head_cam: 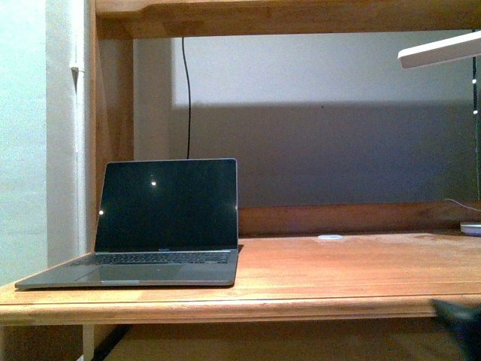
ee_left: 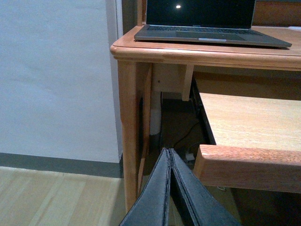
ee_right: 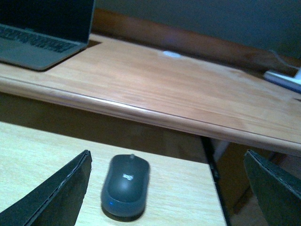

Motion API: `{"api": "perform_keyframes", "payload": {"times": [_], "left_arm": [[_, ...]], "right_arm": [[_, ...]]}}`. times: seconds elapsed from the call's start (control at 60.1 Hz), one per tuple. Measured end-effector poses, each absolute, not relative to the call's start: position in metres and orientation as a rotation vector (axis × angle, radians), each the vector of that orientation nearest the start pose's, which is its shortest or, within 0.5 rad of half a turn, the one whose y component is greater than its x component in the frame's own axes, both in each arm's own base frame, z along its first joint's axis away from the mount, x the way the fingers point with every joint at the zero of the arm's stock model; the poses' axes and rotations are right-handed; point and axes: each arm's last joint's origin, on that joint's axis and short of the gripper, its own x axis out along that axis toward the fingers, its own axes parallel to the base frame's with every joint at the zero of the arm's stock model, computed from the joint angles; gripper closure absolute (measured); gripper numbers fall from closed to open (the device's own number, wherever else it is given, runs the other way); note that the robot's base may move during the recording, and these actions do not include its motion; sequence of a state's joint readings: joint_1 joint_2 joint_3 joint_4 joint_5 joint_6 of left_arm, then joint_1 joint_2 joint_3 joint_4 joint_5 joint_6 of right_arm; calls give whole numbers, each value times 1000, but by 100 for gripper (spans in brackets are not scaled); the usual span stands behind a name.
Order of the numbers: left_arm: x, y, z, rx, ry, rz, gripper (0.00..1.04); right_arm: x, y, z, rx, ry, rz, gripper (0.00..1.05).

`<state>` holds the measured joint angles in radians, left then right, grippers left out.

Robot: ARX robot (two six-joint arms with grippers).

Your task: Place mouse

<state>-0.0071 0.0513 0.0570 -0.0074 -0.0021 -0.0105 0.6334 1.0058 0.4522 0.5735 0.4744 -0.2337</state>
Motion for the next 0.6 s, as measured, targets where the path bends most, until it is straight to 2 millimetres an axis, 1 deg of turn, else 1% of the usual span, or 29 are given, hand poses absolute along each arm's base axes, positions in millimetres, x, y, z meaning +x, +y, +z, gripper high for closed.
{"api": "perform_keyframes", "payload": {"times": [0.05,0.1,0.183,0.233,0.316,0.399,0.532,0.599], "left_arm": [[98,-1,177,-10,1,-5,102],[97,-1,174,-10,-2,-4,102],[98,-1,166,-10,4,-5,102],[98,-1,166,-10,4,-5,102],[97,-1,166,-10,0,-5,102],[97,-1,166,-10,0,-5,102],[97,-1,166,-10,-1,-5,102],[97,-1,166,-11,-1,-5,101]], "right_arm": [[194,128,248,-255,16,192,7],[206,137,246,-278,52,212,7],[223,147,244,-309,106,236,7],[233,151,243,-324,132,240,7],[247,152,241,-346,185,236,7],[261,148,238,-366,252,226,7],[276,141,230,-384,340,222,7],[279,139,226,-388,374,226,7]]}}
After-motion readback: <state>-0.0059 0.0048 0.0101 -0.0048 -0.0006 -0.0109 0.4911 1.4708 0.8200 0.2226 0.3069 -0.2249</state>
